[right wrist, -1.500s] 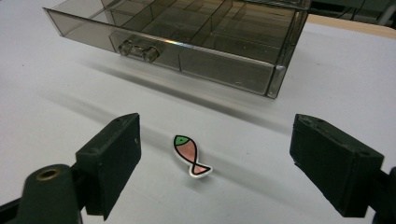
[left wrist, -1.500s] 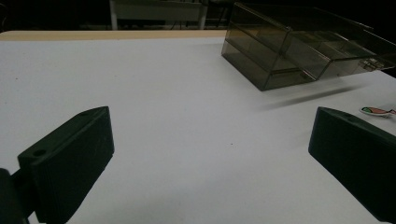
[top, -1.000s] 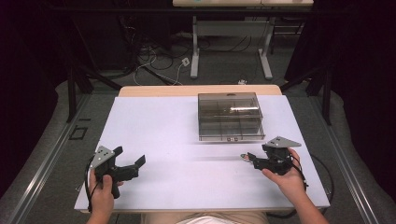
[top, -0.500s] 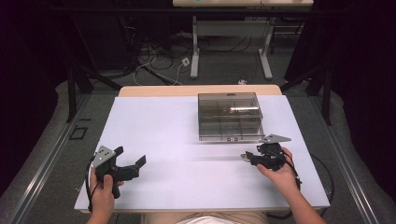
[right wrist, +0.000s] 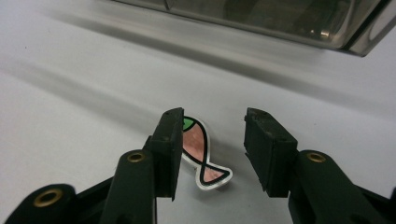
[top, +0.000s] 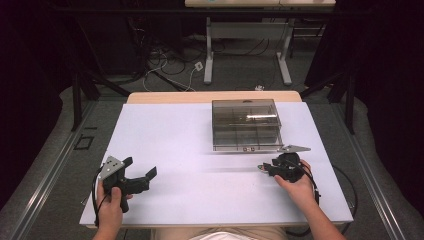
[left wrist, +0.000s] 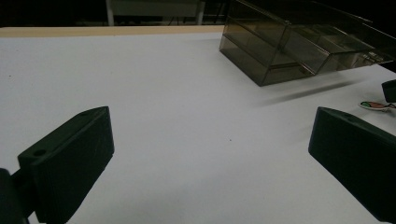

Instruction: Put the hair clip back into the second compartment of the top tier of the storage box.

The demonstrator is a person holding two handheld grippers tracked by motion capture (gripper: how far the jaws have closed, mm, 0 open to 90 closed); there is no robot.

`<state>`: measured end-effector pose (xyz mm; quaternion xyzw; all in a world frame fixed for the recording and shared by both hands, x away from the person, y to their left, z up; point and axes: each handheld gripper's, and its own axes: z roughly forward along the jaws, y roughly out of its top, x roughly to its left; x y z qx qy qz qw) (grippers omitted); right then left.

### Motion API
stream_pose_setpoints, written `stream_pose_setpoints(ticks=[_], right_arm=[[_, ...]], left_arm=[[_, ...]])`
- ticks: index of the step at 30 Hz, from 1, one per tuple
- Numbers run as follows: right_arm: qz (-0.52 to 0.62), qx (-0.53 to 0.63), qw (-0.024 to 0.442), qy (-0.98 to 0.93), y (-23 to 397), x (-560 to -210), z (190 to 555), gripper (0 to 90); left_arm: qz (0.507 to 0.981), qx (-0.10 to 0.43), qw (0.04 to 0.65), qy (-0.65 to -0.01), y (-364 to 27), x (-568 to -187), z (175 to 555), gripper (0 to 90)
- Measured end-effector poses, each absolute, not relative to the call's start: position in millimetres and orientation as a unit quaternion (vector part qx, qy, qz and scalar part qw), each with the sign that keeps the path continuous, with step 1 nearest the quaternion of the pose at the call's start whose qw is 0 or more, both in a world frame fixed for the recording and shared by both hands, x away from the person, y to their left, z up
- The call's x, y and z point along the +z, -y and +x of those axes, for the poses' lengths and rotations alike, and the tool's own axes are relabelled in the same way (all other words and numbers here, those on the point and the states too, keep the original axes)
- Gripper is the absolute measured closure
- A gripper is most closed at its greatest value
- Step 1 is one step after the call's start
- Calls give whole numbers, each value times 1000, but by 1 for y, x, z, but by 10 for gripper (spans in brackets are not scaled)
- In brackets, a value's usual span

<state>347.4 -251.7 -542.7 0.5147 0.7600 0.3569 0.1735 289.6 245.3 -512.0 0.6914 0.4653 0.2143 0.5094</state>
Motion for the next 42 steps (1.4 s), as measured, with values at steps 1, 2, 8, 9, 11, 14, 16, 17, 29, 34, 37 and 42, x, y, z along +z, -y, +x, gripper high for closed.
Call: stream_pose_setpoints(ticks=[1, 2, 8, 9, 11, 14, 16, 17, 29, 34, 37, 42], right_arm=[[516, 354, 170, -761, 251, -543, 347, 583], [516, 353, 171, -762, 251, -544, 348, 590], [516, 349, 167, -765, 249, -547, 350, 619], [517, 347, 164, -765, 249, -548, 350, 623], [518, 348, 161, -765, 249, -548, 350, 628], [518, 345, 154, -767, 249, -550, 351, 636], [518, 344, 153, -768, 249, -551, 351, 642], [521, 343, 149, -767, 248, -550, 351, 647], [522, 346, 124, -770, 247, -551, 351, 714], [520, 346, 114, -773, 246, -552, 351, 749], [515, 341, 113, -778, 244, -552, 350, 774], [509, 339, 114, -783, 241, -552, 349, 808]], left_arm=[[691, 215, 510, -465, -245, -512, 290, 4], [691, 215, 510, -465, -245, -512, 289, 4], [690, 214, 511, -466, -246, -512, 289, 4], [690, 215, 511, -466, -246, -512, 289, 4], [690, 215, 511, -466, -246, -512, 289, 4], [690, 214, 510, -467, -246, -512, 289, 4], [690, 214, 510, -467, -246, -512, 289, 4], [690, 214, 510, -467, -246, -512, 289, 4], [690, 215, 510, -466, -246, -512, 289, 3], [690, 214, 510, -467, -246, -512, 289, 4], [690, 214, 510, -467, -246, -512, 289, 4], [690, 215, 510, -467, -247, -512, 289, 3]])
